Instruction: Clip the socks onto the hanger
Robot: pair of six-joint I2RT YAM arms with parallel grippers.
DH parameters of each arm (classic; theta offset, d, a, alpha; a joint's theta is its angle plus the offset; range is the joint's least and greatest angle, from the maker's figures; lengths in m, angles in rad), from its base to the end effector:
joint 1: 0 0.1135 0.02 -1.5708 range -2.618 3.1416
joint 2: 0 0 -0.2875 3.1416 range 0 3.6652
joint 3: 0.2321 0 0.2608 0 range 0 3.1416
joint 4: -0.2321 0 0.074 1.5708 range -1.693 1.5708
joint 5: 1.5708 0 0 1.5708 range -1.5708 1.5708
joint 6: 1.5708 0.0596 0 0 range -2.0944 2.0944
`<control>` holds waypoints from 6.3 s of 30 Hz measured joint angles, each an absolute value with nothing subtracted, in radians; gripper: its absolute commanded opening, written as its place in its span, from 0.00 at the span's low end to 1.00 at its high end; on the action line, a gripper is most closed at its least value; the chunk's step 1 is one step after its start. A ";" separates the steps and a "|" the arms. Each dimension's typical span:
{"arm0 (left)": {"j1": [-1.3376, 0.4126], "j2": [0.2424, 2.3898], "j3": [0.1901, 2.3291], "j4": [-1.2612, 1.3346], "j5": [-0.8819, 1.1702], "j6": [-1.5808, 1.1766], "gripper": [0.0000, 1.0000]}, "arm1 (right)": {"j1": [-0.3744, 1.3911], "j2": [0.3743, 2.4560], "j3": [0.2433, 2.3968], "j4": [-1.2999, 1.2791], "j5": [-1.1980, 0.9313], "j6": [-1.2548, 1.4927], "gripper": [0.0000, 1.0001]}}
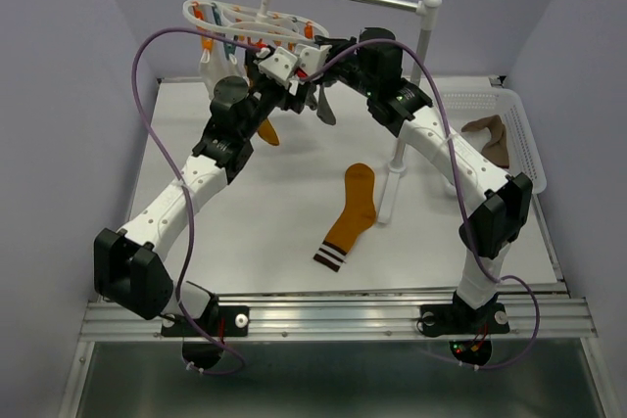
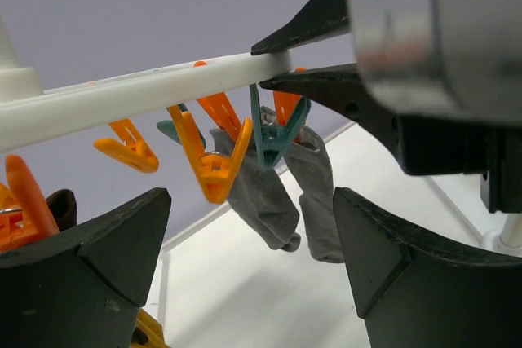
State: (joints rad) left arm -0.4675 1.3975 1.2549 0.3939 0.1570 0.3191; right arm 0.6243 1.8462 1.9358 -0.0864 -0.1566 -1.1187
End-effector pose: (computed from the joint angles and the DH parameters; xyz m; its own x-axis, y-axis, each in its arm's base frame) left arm 0.3162 -0.1701 0.4530 0.3928 0.1488 -0.9075 0.4814 0.8076 0.3408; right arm 0.3828 0.2872 0.4731 0.6343 -0.6381 -0.4364 -0.3052 0.3120 -0.8997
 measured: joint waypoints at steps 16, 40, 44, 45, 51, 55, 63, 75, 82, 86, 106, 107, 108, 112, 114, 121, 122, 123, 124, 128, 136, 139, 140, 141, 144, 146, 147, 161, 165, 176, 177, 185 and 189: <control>-0.429 1.344 1.055 0.639 0.209 0.361 0.85 | 0.624 1.846 1.963 -0.109 -0.173 -1.056 0.01; -0.402 1.441 1.080 0.844 0.272 0.286 0.72 | 0.629 1.846 1.989 -0.131 -0.217 -1.020 0.01; -0.401 1.449 1.108 0.858 0.262 0.286 0.70 | 0.629 1.846 1.989 -0.132 -0.218 -1.020 0.01; -0.398 1.456 1.121 0.863 0.261 0.286 0.70 | 0.629 1.846 1.989 -0.131 -0.218 -1.020 0.01; -0.395 1.483 1.167 0.873 0.262 0.279 0.67 | 0.629 1.846 1.989 -0.132 -0.222 -1.021 0.01; -0.390 1.507 1.193 0.873 0.262 0.279 0.67 | 0.629 1.846 1.989 -0.131 -0.222 -1.021 0.01; -0.390 1.522 1.205 0.869 0.268 0.275 0.58 | 0.629 1.846 1.989 -0.131 -0.225 -1.021 0.01; -0.390 1.522 1.205 0.872 0.273 0.269 0.52 | 0.629 1.846 1.989 -0.131 -0.226 -1.021 0.01; -0.390 1.522 1.205 0.876 0.270 0.265 0.43 | 0.629 1.846 1.987 -0.130 -0.229 -1.021 0.01; -0.385 1.522 1.206 0.879 0.270 0.252 0.41 | 0.629 1.846 1.986 -0.127 -0.233 -1.020 0.01; -0.384 1.522 1.206 0.898 0.209 0.145 0.00 | 0.629 1.844 1.966 -0.096 -0.235 -1.005 0.01; -0.384 1.522 1.206 0.895 0.206 0.133 0.00 | 0.629 1.844 1.962 -0.093 -0.233 -1.001 0.01; -0.384 1.522 1.206 0.890 0.205 0.115 0.00 | 0.629 1.844 1.959 -0.089 -0.231 -0.997 0.01; -0.384 1.512 1.206 0.859 0.208 0.064 0.00 | 0.629 1.844 1.946 -0.076 -0.228 -0.988 0.01; -0.384 1.505 1.206 0.846 0.211 0.043 0.00 | 0.629 1.843 1.944 -0.074 -0.228 -0.985 0.01; -0.384 1.503 1.206 0.831 0.201 0.060 0.17 | 0.629 1.843 1.942 -0.070 -0.228 -0.972 0.01; -0.385 1.504 1.207 0.828 0.201 0.064 0.17 | 0.629 1.843 1.941 -0.068 -0.228 -0.972 0.01; -0.385 1.504 1.211 0.822 0.200 0.073 0.18 | 0.629 1.843 1.940 -0.067 -0.228 -0.972 0.01; -0.385 1.506 1.216 0.817 0.199 0.078 0.23 | 0.629 1.843 1.940 -0.067 -0.228 -0.972 0.01; -0.385 1.515 1.238 0.798 0.196 0.105 0.34 | 0.629 1.842 1.940 -0.059 -0.228 -0.971 0.01; -0.409 1.528 1.250 0.792 0.167 0.172 0.03 | 0.629 1.842 1.940 -0.059 -0.228 -0.971 0.01; -0.419 1.545 1.283 0.761 0.147 0.167 0.00 | 0.627 1.842 1.940 -0.058 -0.218 -0.972 0.02; -0.420 1.551 1.296 0.748 0.141 0.154 0.00 | 0.626 1.842 1.940 -0.056 -0.216 -0.972 0.03; -0.423 1.555 1.312 0.727 0.133 0.131 0.00 | 0.624 1.842 1.940 -0.052 -0.212 -0.970 0.04; -0.426 1.555 1.336 0.675 0.097 0.044 0.00 | 0.623 1.842 1.940 -0.050 -0.205 -0.964 0.06; -0.427 1.549 1.338 0.657 0.080 -0.020 0.00 | 0.623 1.842 1.939 -0.050 -0.202 -0.961 0.06; -0.429 1.546 1.338 0.649 0.074 -0.041 0.00 | 0.623 1.842 1.936 -0.050 -0.202 -0.960 0.06; -0.435 1.513 1.338 0.583 0.016 -0.197 0.00 | 0.624 1.842 1.929 -0.033 -0.201 -0.920 0.26; -0.437 1.512 1.338 0.573 -0.002 -0.211 0.00 | 0.624 1.840 1.922 -0.020 -0.201 -0.908 0.37; -0.435 1.512 1.338 0.538 -0.035 -0.227 0.00 | 0.624 1.750 1.835 0.001 -0.210 -0.879 0.59; -0.435 1.512 1.338 0.539 -0.035 -0.228 0.00 | 0.624 1.745 1.835 0.001 -0.211 -0.878 0.64; -0.435 1.511 1.338 0.541 -0.036 -0.236 0.00 | 0.624 1.682 1.750 0.004 -0.255 -0.881 0.80; -0.435 1.510 1.338 0.540 -0.036 -0.247 0.00 | 0.624 1.646 1.707 -0.033 -0.301 -0.899 0.92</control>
